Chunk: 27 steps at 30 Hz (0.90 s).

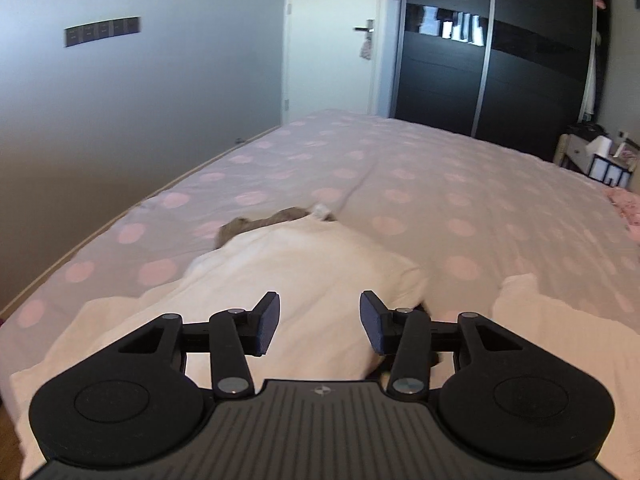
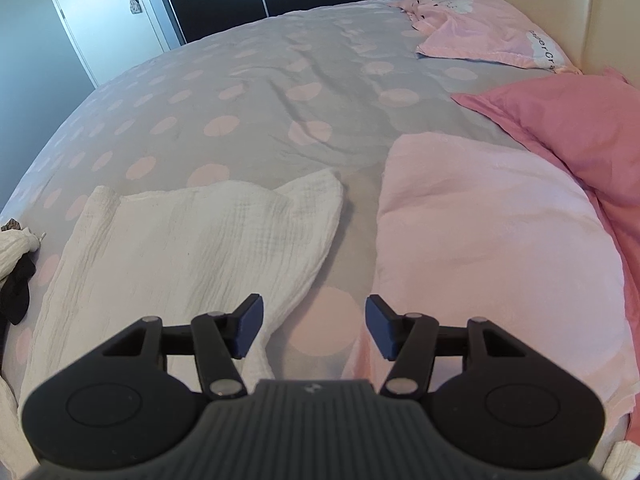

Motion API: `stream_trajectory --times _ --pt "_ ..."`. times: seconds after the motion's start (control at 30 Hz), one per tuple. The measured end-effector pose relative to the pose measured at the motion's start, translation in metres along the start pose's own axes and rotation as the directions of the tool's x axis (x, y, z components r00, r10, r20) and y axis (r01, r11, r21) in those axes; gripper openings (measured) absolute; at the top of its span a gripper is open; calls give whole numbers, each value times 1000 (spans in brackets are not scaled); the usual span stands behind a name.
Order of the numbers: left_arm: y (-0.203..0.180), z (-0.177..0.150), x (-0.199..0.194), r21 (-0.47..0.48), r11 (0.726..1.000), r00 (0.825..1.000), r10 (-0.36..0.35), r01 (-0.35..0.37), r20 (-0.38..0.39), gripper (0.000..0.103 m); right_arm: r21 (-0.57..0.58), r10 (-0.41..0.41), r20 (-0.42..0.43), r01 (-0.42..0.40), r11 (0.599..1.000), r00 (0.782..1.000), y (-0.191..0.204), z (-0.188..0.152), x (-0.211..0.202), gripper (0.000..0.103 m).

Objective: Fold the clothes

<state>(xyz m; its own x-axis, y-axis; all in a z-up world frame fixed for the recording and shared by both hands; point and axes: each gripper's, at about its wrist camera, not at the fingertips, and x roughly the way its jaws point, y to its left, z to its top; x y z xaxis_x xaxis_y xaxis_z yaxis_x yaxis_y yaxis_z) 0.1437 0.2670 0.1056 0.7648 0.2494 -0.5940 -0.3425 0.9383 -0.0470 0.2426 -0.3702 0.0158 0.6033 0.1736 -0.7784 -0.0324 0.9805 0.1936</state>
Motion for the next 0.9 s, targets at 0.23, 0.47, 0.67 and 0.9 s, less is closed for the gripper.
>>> stream_trajectory --times 0.23,0.47,0.67,0.9 --pt "-109 4 93 167 953 966 -242 255 -91 45 15 49 44 -50 999 998 -5 26 17 51" --pt "-176 -15 196 180 927 939 -303 330 -163 50 94 81 45 -85 992 996 -24 57 78 51" --pt "-197 -27 263 104 928 925 -336 357 -178 51 155 75 26 -78 985 997 -28 71 140 58" --pt "-208 -52 307 53 923 913 -367 381 -175 51 127 46 19 -48 991 999 -28 77 174 59"
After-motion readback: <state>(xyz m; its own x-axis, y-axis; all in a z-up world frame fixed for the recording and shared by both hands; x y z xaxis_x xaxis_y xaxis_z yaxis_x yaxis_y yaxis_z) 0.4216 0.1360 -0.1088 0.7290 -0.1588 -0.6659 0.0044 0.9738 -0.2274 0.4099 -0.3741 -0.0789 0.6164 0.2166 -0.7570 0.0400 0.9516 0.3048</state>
